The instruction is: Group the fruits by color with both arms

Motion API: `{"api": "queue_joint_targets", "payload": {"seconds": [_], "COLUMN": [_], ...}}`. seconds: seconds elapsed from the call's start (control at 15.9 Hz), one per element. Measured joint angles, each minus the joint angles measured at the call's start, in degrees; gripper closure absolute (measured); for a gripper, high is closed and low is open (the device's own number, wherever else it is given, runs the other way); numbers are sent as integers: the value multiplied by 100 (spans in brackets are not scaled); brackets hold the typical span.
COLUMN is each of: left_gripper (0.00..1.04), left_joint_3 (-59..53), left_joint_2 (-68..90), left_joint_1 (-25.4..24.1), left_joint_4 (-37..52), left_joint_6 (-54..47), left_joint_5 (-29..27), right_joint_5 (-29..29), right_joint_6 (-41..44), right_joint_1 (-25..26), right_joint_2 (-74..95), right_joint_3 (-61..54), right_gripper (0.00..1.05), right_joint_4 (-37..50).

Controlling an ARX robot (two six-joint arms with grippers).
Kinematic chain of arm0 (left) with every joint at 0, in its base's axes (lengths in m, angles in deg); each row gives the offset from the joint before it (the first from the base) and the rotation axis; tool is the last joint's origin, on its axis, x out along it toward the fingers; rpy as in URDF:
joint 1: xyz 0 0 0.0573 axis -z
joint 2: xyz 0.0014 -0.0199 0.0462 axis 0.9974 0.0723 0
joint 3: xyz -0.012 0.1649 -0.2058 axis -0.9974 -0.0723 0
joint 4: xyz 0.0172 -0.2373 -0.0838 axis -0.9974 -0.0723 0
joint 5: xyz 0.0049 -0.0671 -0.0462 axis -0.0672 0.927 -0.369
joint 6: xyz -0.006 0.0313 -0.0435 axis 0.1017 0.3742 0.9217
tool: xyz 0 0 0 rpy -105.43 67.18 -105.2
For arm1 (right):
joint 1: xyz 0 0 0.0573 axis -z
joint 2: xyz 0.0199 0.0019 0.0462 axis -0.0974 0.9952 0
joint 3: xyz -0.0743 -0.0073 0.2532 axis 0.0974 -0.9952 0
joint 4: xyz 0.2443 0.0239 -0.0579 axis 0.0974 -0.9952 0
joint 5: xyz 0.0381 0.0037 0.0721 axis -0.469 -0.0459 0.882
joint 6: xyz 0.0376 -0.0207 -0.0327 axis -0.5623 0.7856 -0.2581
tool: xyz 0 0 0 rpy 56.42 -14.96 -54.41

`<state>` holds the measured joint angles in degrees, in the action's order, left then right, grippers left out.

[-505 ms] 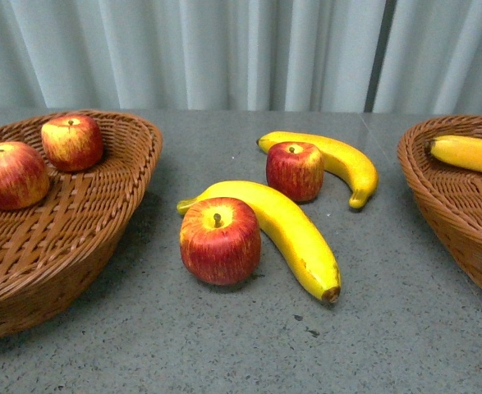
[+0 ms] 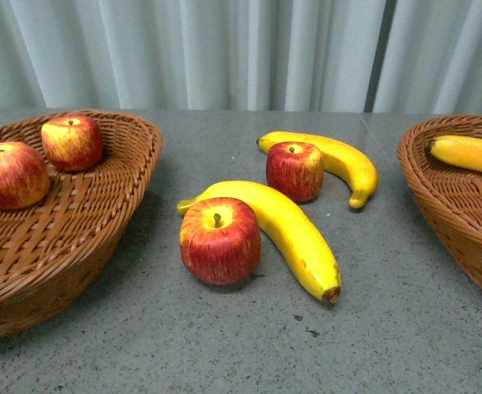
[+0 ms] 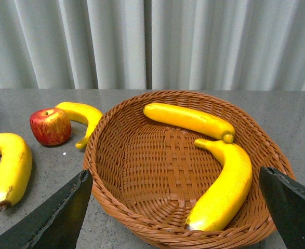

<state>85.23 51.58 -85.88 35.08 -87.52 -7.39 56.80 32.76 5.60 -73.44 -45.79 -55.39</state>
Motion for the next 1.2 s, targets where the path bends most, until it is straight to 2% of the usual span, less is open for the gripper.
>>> {"api": "queue_joint_targets", "payload": {"seconds": [0.06, 0.13, 0.19, 0.25, 0.38, 0.44, 0.63, 0.95, 1.2], "left_gripper": [7, 7, 7, 7, 7, 7, 7, 7, 7], "left_joint_3": [68, 605, 992, 1641, 2632, 3357, 4817, 5672, 5790], "left_joint_2": [76, 1152, 2063, 3158, 4566, 5591, 7643, 9217, 9748], "left_joint_1": [87, 632, 658, 450, 490, 684, 1447, 2479, 2728], "left_joint_4": [-284, -1038, -501, 516, 1405, 1392, 713, 184, 142], "left_joint_6": [72, 420, 420, 264, -210, -573, -1233, -1818, -1849], "left_joint_5": [-205, -1364, -1580, -1281, -549, 24, 809, 957, 824], "right_joint_5": [0, -9, 15, -2, 0, -2, 0, 0, 0], "right_joint_6": [0, -7, -4, -7, -7, -4, -4, -4, -4], "right_joint_1": [0, 0, 0, 0, 0, 0, 0, 0, 0], "right_joint_2": [0, 0, 0, 2, 0, 0, 0, 0, 0], "right_joint_3": [0, 0, 0, 0, 0, 0, 0, 0, 0], "right_gripper": [7, 7, 7, 7, 7, 7, 7, 7, 7], "right_joint_4": [2, 0, 7, -4, 0, -2, -2, 0, 0]}}
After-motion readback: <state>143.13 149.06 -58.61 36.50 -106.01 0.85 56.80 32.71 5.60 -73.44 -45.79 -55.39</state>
